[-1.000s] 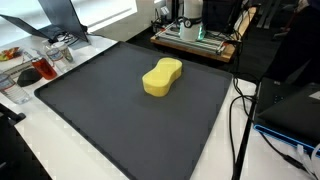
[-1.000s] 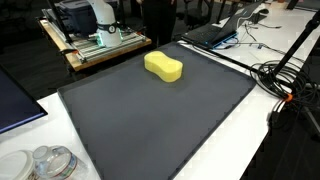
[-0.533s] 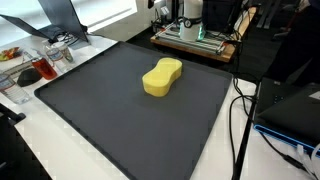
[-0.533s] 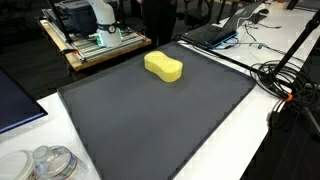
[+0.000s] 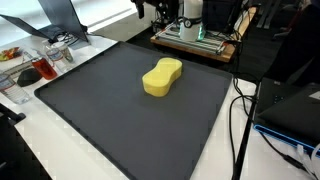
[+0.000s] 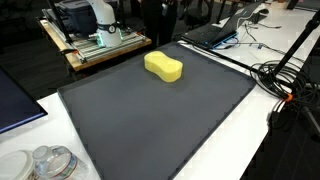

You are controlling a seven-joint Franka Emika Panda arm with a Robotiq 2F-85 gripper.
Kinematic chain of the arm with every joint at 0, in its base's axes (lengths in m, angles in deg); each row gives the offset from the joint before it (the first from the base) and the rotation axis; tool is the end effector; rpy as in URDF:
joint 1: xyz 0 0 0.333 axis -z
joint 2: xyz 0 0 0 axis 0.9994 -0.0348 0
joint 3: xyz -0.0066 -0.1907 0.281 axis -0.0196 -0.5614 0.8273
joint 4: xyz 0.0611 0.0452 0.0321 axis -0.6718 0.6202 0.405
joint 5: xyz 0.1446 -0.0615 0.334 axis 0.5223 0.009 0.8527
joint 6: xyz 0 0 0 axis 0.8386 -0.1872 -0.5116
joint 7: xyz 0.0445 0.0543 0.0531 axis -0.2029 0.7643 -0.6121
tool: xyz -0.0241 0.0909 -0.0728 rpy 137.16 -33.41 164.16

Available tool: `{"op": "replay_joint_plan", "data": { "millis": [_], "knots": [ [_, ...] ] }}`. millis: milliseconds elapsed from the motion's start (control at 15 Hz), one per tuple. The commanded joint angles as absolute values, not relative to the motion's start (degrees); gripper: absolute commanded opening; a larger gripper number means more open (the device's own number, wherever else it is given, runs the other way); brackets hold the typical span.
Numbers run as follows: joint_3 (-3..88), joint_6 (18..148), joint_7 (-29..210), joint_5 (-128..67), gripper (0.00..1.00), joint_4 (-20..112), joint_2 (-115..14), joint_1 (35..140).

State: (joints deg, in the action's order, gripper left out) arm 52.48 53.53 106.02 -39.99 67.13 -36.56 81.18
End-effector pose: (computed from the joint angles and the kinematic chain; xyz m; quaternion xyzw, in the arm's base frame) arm 0.5124 0.0989 0.4550 0.9905 -0.0194 -0.0608 0.1215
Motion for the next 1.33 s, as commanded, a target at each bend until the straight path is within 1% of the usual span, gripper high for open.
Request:
{"op": "replay_joint_plan", "data": {
  "millis": [0, 200, 600, 933, 1267],
  "knots": [
    [52.19, 62.58, 103.88, -37.06, 1.0, 77.56, -30.17, 81.59],
    [52.1, 66.47, 101.14, -35.47, 1.0, 83.62, -26.72, 81.71],
    [51.99, 67.12, 92.23, -36.67, 1.0, 93.28, -19.18, 81.57],
    [51.52, 66.41, 84.85, -36.99, 1.0, 98.22, -14.51, 81.38],
    [47.45, 66.0, 72.07, -30.41, 1.0, 101.27, -11.38, 80.62]
  ]
}}
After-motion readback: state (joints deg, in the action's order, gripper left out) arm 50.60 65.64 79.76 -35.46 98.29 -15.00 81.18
